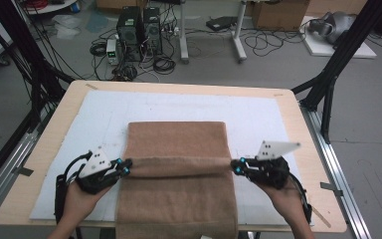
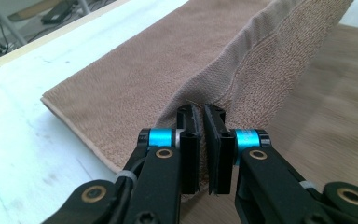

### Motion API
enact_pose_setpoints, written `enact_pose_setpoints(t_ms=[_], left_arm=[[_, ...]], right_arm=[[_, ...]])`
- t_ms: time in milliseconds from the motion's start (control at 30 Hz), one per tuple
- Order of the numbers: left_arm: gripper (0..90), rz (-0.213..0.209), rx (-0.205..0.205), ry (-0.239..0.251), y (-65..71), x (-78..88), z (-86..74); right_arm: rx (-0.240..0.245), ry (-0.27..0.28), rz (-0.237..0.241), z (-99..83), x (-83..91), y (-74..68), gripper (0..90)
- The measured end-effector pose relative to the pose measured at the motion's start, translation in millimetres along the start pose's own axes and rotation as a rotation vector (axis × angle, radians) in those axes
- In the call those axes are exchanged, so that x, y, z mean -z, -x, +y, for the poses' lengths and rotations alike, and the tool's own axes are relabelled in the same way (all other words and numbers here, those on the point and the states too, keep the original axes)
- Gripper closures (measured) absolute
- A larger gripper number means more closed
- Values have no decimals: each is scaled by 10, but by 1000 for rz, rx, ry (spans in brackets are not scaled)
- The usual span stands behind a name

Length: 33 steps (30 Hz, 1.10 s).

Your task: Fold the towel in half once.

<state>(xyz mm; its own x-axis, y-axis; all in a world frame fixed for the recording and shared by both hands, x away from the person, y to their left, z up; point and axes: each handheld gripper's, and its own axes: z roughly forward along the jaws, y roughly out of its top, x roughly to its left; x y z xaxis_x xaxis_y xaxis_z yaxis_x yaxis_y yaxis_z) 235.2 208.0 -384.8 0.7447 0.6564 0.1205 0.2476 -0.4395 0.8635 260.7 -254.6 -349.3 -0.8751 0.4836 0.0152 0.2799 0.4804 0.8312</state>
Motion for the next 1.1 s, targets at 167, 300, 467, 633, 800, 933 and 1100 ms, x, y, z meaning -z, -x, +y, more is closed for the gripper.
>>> enact_pose_setpoints(t_ms=[167,300,467,633,800,933,1100], left_arm=[[847,-19,-50,26,353,344,-58],[832,-132,-86,12,628,513,-205],[629,-155,-102,-17,708,556,-319],[576,-72,-52,-33,469,489,-391],[552,-39,-20,-40,284,339,-440],[552,-49,-6,-33,251,239,-463],[551,-66,-10,-38,268,154,-466]], right_arm=[[44,36,24,-113,285,-474,895],[81,60,43,-137,453,-746,893],[46,6,61,-197,315,-675,789],[-25,-21,62,-272,74,-451,709],[-28,-69,54,-337,-119,-322,640],[-37,-112,59,-479,-298,-289,623],[-26,-164,66,-594,-476,-301,616]])
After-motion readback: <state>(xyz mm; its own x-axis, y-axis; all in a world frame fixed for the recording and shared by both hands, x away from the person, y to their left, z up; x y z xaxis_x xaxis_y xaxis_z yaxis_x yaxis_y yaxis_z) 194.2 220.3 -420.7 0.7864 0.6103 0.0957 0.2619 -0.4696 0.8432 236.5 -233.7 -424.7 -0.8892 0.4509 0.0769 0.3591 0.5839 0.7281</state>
